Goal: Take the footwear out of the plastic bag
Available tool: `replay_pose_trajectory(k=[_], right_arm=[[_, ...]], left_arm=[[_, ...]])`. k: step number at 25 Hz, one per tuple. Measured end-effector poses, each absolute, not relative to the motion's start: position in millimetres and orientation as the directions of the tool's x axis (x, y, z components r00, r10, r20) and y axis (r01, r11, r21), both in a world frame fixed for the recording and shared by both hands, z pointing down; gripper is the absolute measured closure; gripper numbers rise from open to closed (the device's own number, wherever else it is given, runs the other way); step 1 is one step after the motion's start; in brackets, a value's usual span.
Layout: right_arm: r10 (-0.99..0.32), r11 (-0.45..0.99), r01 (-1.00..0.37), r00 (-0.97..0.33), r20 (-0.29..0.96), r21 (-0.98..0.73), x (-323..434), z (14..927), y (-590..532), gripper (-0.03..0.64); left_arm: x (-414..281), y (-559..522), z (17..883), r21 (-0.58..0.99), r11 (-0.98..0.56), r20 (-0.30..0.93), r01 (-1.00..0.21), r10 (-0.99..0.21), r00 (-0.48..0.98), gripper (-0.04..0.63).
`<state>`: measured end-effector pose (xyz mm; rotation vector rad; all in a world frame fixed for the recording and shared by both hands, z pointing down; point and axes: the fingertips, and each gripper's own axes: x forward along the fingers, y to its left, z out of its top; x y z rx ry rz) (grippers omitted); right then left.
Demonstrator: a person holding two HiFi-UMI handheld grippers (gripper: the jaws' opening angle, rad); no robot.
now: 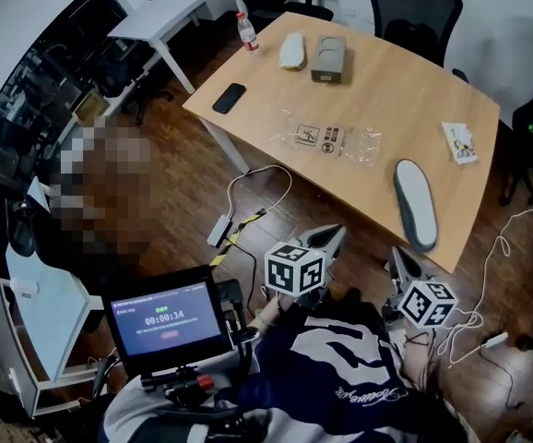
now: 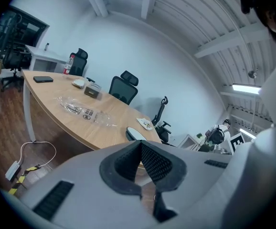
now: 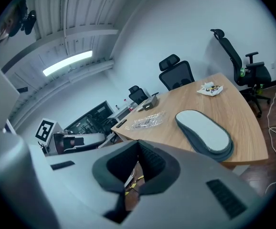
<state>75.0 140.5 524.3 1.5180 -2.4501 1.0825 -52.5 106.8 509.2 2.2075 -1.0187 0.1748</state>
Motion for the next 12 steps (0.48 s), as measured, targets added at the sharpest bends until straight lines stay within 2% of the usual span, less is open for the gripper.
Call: replay_pose_trajectory(k=[12], right_arm=[[-0.765,0.254,-0.815,-0.499,0.408,-0.521,85.1,524.8,143.7,0.62]], left_arm=[[-40.6,114.7,513.3,0.508,-0.486,0.404,-0.711,-0.595,0.695,0.594]])
